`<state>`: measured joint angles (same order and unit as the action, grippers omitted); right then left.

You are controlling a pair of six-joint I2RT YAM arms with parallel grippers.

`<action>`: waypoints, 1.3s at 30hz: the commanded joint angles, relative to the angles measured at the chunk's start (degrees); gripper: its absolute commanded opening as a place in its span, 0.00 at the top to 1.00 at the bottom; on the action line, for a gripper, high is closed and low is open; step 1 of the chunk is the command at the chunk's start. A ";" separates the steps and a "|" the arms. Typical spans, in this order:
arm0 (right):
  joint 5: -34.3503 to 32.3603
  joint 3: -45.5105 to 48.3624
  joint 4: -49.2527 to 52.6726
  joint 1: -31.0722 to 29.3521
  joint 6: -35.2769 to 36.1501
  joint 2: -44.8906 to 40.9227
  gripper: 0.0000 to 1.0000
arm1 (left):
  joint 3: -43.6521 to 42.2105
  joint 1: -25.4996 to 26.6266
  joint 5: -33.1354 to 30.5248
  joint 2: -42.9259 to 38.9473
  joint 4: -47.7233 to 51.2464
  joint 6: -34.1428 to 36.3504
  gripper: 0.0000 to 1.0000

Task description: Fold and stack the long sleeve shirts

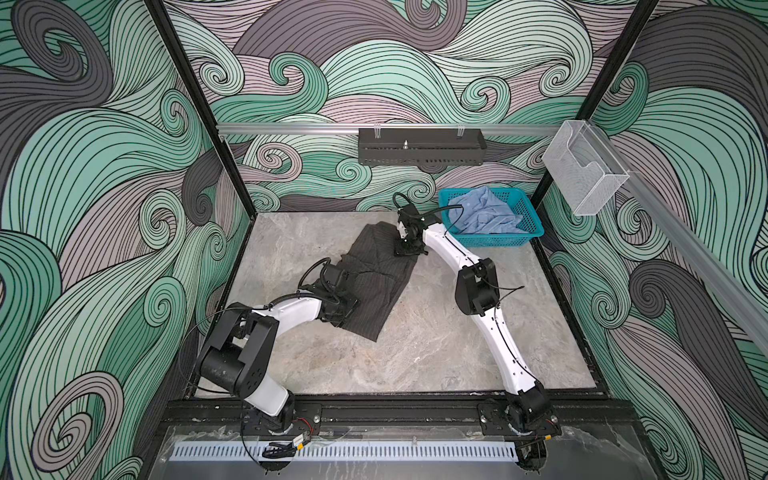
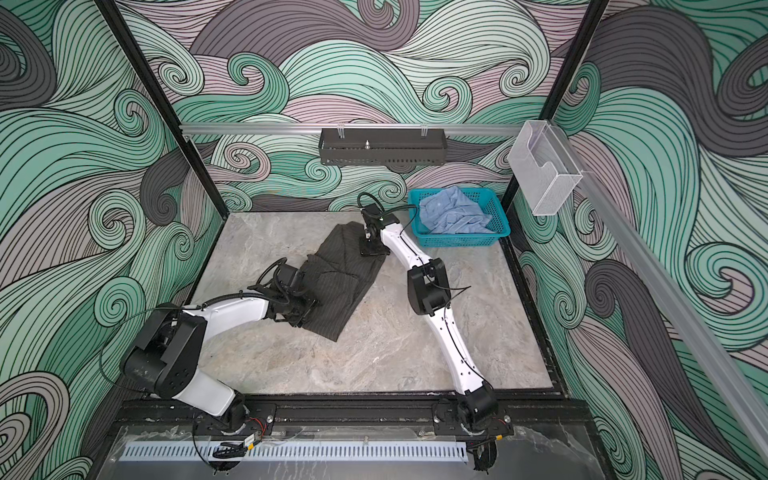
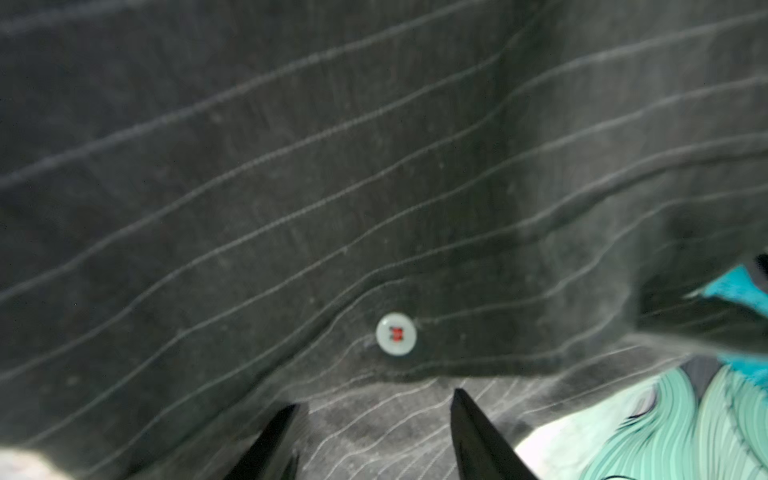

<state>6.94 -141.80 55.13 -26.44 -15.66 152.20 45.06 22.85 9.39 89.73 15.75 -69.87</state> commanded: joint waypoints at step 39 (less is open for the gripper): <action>4.65 69.65 -10.44 -7.20 -12.81 -47.35 0.53 | 21.75 3.43 12.95 16.81 11.36 18.23 0.55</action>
<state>11.44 -73.30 45.19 -34.20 -27.75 106.48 67.26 24.32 21.69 105.67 27.38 -49.78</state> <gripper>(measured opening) 0.472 0.454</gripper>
